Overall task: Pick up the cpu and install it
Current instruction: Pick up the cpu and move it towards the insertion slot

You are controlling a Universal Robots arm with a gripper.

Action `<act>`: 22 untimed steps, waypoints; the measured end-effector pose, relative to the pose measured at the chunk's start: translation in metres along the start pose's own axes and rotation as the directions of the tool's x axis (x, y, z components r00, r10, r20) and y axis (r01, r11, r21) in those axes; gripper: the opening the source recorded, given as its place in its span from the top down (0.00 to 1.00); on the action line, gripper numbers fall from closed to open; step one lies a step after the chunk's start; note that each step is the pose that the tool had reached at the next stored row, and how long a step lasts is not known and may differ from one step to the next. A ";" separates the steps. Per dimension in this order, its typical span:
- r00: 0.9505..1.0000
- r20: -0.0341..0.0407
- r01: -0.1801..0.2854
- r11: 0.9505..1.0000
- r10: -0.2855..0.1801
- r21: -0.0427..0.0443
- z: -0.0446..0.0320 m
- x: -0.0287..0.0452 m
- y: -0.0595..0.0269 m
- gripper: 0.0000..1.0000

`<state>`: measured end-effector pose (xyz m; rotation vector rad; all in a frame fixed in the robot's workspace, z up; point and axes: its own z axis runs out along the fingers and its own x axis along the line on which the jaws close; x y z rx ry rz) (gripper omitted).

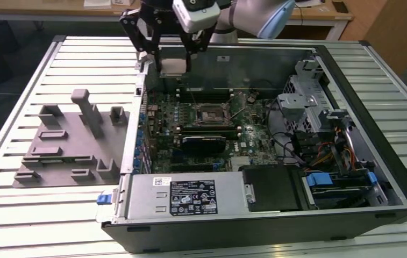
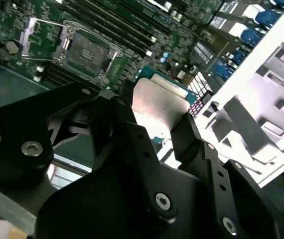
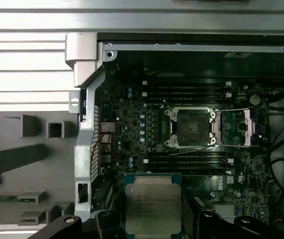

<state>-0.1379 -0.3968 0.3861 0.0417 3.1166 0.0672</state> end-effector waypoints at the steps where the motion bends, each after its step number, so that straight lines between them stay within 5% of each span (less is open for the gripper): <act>1: 1.000 0.000 0.000 1.000 0.000 0.000 0.0001 -0.0030 0.0001 0.46; 15: 1.000 -0.001 0.000 1.000 0.000 0.000 0.0012 -0.0479 0.0013 0.46; 22: 1.000 -0.001 0.000 1.000 0.000 0.000 0.0039 -0.0569 0.0014 0.46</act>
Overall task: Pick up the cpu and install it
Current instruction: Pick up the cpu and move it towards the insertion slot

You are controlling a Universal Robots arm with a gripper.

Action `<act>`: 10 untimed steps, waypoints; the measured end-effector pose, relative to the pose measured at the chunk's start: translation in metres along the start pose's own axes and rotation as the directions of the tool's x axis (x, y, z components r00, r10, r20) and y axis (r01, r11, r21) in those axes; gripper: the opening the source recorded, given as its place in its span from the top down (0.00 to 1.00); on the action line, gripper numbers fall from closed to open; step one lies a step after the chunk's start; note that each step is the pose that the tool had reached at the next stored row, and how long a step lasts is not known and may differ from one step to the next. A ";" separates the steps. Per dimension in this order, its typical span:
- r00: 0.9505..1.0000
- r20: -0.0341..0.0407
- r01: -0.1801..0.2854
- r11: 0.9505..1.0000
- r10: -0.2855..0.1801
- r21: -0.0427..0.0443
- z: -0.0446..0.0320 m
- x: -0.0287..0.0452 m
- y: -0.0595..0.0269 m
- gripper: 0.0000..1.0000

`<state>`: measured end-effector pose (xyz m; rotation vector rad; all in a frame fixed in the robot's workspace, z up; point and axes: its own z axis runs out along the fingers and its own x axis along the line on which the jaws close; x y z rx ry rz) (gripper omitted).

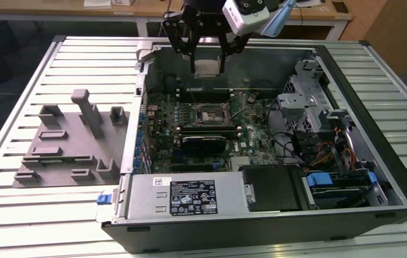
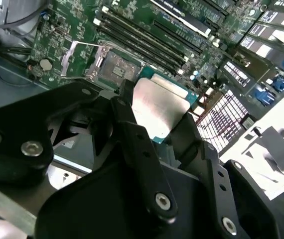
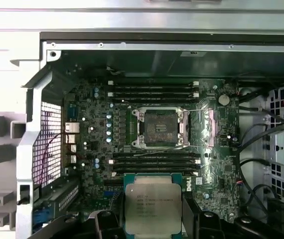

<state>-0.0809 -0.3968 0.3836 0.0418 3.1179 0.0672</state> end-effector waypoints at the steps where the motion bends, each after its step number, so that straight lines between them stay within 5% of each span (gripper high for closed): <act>1: 1.000 0.000 0.000 1.000 0.000 0.000 0.0000 -0.0004 0.0000 0.46; 10: 1.000 0.000 0.000 1.000 0.000 0.000 0.0062 -0.0003 -0.0003 0.46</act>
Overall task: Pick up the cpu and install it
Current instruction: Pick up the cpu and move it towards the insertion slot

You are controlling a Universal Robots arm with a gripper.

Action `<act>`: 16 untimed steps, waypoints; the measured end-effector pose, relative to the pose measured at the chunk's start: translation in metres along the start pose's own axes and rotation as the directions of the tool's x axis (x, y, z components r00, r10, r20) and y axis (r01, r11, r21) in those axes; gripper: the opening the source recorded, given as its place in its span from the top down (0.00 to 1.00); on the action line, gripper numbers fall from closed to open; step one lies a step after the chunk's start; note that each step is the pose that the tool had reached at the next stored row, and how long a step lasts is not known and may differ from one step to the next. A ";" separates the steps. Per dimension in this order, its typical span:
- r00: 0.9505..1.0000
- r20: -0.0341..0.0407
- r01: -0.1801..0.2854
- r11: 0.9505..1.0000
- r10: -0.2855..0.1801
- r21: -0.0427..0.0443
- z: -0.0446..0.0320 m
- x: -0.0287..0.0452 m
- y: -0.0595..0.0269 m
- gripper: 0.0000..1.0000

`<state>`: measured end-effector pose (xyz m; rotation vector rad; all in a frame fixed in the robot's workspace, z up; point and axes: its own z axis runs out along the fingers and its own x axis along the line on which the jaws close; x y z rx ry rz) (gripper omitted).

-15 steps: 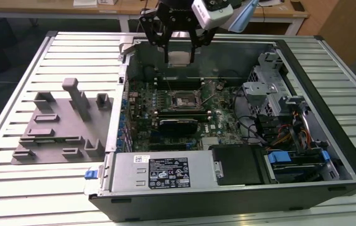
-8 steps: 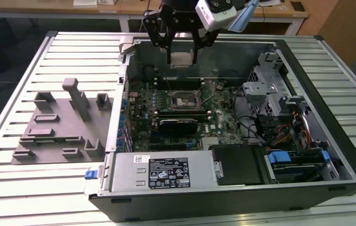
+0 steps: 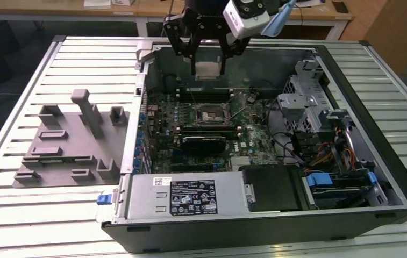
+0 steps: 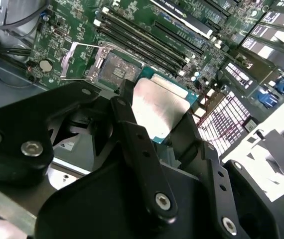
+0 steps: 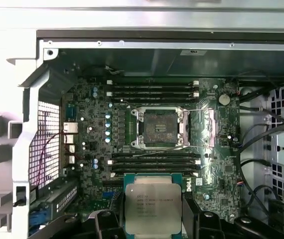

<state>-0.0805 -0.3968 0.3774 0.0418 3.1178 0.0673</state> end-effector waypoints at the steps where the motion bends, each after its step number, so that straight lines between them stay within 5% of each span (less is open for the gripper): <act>1: 1.000 0.000 0.000 1.000 0.000 0.000 0.0018 0.0000 -0.0001 0.46; 16: 1.000 -0.002 -0.001 1.000 0.001 0.002 0.0293 -0.0020 0.0045 0.46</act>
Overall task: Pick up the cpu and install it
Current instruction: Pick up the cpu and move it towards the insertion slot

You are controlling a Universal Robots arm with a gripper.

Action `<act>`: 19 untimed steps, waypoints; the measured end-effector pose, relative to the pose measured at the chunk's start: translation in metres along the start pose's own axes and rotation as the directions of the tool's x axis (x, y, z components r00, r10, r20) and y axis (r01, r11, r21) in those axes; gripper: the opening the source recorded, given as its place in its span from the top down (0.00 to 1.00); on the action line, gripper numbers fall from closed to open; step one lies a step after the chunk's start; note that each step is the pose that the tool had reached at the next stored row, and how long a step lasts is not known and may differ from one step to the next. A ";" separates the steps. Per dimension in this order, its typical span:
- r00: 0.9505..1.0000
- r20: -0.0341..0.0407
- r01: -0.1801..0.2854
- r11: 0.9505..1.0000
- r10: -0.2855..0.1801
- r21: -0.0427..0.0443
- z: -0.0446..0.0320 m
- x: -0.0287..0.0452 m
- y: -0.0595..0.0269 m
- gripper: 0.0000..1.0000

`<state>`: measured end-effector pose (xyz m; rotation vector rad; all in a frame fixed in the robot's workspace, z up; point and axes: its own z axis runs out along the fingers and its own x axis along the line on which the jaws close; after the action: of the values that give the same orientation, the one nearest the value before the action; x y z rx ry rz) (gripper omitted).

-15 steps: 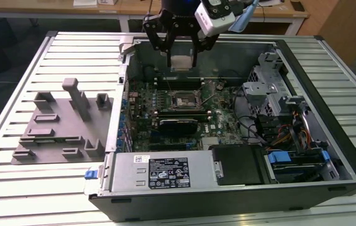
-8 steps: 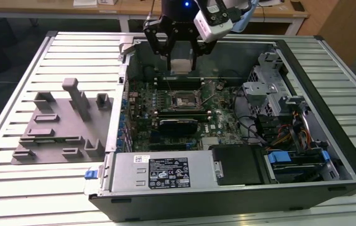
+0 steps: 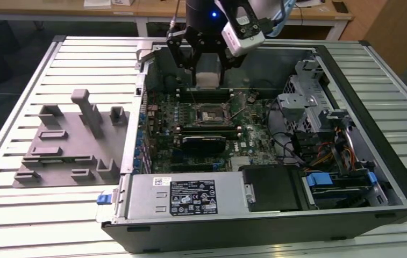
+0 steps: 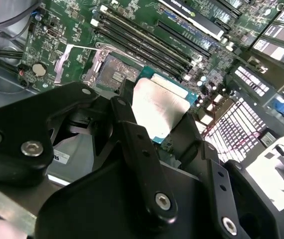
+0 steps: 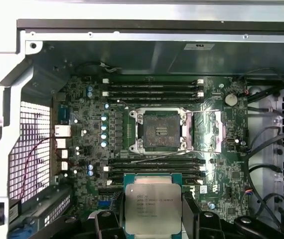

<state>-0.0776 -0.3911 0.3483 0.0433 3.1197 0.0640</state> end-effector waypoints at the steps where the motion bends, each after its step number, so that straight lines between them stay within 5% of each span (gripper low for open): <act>1: 1.000 0.000 0.000 1.000 0.000 0.000 0.0018 -0.0004 0.0003 0.46; 19: 1.000 -0.009 -0.003 1.000 0.003 0.002 0.0332 -0.0102 0.0060 0.46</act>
<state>-0.0665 -0.3840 0.3156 0.0474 3.1286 0.0608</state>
